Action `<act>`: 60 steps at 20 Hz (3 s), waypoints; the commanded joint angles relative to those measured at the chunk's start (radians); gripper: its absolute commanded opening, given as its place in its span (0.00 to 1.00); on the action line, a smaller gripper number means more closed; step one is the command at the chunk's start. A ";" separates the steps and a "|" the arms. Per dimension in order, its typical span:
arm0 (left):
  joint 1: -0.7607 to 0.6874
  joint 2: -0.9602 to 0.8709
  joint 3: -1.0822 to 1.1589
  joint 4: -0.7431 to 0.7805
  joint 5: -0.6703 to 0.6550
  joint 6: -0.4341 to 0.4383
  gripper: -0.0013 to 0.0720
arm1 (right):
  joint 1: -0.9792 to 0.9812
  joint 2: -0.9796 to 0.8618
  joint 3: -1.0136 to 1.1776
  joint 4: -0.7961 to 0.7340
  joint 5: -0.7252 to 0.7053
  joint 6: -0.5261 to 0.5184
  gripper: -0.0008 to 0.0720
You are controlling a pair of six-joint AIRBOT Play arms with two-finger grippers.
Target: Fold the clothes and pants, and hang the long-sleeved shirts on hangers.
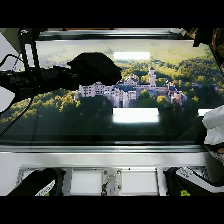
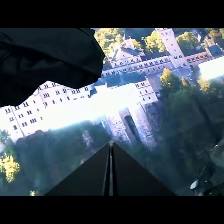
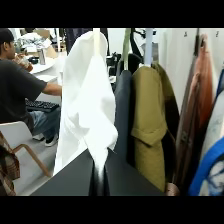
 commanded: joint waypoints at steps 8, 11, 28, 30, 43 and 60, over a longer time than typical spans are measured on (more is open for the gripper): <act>-0.001 0.000 0.000 -0.001 -0.004 0.001 0.04 | 0.013 -0.071 0.000 -0.010 -0.025 0.054 0.02; -0.001 0.000 0.000 0.000 -0.011 0.001 0.04 | 0.009 -0.081 -0.001 -0.010 0.000 0.057 0.02; -0.001 -0.059 0.000 0.000 -0.052 0.001 0.04 | -0.078 0.035 -0.001 -0.114 0.305 0.121 0.02; -0.001 -0.059 0.000 0.000 -0.052 0.001 0.04 | -0.108 0.061 -0.001 -0.116 0.330 0.135 0.02; -0.001 -0.059 0.000 0.000 -0.052 0.002 0.04 | -0.146 0.119 -0.003 -0.110 0.371 0.044 0.05; -0.001 -0.060 0.000 0.001 -0.052 0.002 0.04 | -0.146 0.197 -0.021 0.850 0.079 -0.388 0.59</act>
